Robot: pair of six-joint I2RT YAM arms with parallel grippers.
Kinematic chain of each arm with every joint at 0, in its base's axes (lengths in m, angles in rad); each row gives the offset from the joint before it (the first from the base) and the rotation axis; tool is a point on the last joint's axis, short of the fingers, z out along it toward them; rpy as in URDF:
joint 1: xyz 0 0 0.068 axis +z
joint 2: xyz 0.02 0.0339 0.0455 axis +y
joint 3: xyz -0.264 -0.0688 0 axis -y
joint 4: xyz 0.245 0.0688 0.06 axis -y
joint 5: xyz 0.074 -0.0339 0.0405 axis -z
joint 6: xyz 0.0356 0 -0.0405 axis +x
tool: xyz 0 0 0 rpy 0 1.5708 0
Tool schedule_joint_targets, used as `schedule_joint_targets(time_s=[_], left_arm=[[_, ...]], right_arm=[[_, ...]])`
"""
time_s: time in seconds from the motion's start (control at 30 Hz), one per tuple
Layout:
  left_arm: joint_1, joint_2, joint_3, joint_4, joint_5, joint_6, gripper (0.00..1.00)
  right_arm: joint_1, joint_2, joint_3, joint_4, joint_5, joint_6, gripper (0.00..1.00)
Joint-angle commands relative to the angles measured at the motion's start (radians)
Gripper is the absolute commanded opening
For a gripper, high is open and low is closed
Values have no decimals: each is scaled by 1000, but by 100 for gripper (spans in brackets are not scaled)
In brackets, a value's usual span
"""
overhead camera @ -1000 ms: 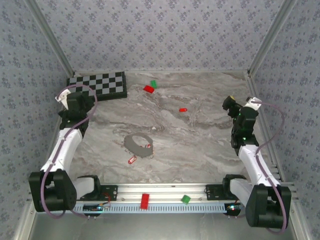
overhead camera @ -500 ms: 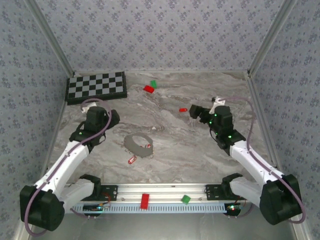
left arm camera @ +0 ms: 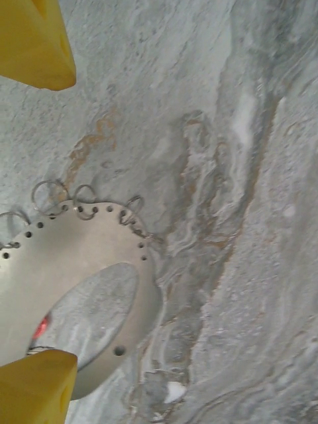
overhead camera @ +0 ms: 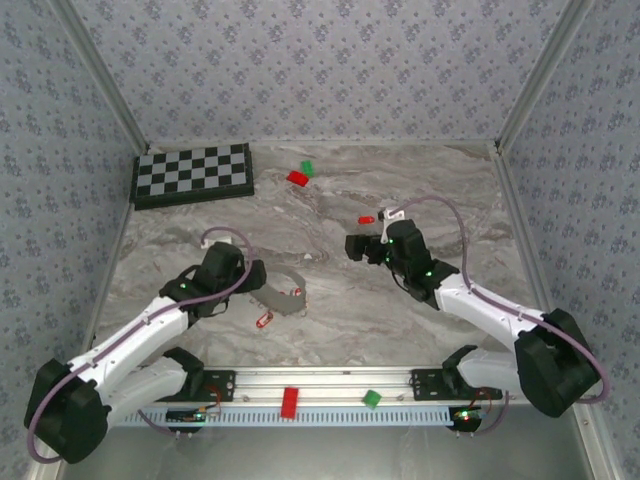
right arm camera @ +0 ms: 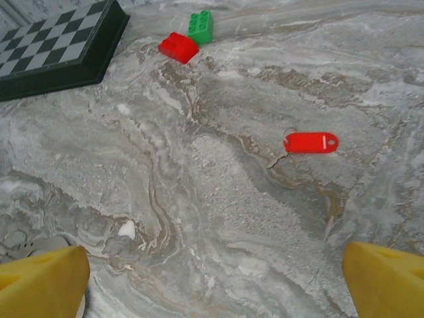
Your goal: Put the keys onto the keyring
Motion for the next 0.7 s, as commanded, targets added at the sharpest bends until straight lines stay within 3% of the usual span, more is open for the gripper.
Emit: schedule_joint_targets(time_s=[0.0,0.2,0.67], left_arm=[[-41,-20,-18,-32,24,13,99],[-110,-17,-31,-71,-9,-15,91],[-125,67,-91,39,72,-63,42]], right_arm=[[29,16,25,-3,39,-6,99],[62,7,24,-6,44,-15,99],[65,-8,-5,31,13,-30,99]])
